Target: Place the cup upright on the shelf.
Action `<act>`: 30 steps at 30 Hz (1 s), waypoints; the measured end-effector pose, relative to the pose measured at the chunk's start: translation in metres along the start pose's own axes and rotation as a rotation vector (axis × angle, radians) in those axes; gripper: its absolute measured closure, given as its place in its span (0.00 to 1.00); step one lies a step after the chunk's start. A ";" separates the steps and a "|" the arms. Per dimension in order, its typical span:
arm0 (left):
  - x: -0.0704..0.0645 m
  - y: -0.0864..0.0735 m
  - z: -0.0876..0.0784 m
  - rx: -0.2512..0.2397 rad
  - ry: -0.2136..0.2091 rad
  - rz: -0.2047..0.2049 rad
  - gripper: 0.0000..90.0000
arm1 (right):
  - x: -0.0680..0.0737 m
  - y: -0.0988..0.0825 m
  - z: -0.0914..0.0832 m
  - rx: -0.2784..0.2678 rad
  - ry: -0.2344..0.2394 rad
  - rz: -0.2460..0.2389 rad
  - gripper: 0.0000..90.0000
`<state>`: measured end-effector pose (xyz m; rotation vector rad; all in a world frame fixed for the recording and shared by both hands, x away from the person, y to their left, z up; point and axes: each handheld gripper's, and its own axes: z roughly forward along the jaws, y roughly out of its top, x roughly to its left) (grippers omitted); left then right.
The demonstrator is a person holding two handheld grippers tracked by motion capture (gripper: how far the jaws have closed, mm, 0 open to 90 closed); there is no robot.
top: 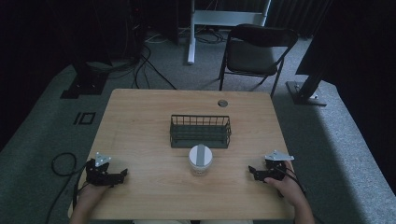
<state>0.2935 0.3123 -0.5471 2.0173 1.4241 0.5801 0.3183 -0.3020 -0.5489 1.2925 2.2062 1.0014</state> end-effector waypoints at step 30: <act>0.000 0.000 0.000 0.000 0.000 0.000 0.01 | 0.046 0.027 0.009 -0.040 0.169 -0.075 0.13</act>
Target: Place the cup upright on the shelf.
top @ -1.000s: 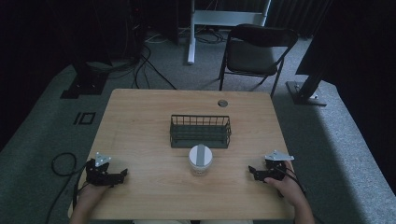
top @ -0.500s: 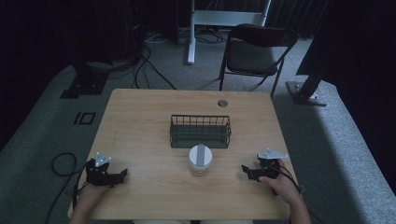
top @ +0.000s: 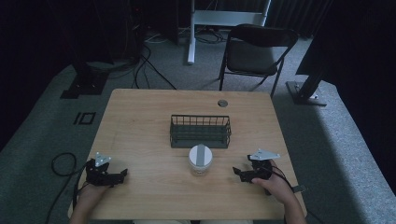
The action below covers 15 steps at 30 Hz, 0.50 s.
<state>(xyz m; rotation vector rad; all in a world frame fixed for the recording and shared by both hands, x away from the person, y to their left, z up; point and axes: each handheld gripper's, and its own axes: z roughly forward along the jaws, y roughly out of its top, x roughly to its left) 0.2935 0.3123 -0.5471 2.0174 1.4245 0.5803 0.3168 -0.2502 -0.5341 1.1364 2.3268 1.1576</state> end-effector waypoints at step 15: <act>0.000 0.000 0.000 -0.001 0.000 -0.001 0.01 | 0.024 0.009 0.012 -0.023 0.095 -0.038 0.13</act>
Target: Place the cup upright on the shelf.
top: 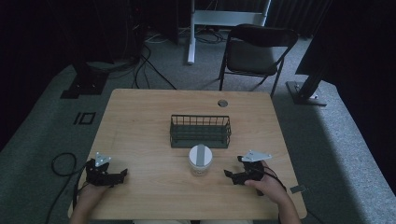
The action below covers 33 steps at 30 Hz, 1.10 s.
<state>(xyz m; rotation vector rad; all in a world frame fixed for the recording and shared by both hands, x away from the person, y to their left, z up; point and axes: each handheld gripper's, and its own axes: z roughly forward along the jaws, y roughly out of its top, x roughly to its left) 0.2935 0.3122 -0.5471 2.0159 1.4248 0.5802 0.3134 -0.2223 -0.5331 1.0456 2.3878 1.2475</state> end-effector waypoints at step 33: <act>0.000 0.000 0.000 -0.001 -0.001 -0.001 0.01 | 0.052 0.025 0.038 -0.088 0.154 -0.067 0.13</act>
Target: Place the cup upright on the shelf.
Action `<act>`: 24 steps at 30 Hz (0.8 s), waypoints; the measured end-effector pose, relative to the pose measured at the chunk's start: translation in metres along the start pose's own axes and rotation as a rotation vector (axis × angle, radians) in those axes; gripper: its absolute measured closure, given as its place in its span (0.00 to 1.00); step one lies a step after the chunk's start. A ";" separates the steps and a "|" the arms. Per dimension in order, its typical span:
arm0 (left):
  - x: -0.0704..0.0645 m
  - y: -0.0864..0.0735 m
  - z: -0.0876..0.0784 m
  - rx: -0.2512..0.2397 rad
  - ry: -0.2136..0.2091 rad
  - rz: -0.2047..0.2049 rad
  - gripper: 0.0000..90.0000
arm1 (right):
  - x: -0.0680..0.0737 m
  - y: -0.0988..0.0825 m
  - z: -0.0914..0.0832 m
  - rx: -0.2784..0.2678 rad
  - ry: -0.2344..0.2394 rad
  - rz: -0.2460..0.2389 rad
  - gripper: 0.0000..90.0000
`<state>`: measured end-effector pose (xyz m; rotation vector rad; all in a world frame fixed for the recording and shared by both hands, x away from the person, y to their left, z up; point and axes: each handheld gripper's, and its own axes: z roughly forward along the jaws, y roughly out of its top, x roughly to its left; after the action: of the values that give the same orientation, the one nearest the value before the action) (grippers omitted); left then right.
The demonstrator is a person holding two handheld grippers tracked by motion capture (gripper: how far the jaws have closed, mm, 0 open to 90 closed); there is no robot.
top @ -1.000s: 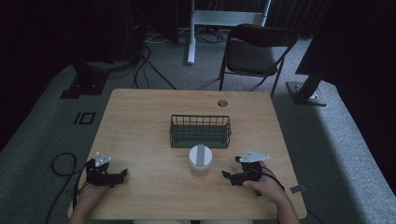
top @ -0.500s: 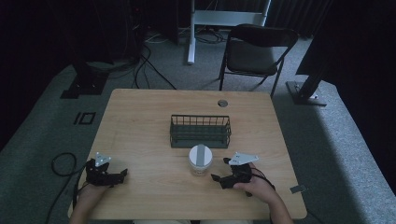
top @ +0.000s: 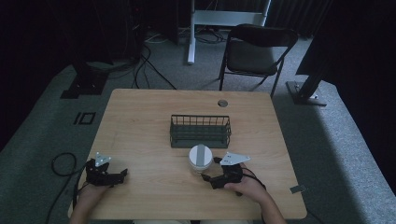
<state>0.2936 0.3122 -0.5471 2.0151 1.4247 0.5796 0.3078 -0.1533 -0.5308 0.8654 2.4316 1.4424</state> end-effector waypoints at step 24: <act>0.000 0.000 0.000 0.000 0.000 0.000 0.01 | 0.009 0.009 0.028 -0.020 -0.043 0.011 0.14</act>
<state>0.2936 0.3122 -0.5471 2.0153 1.4249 0.5801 0.3159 -0.1238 -0.5366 0.8968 2.3812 1.4342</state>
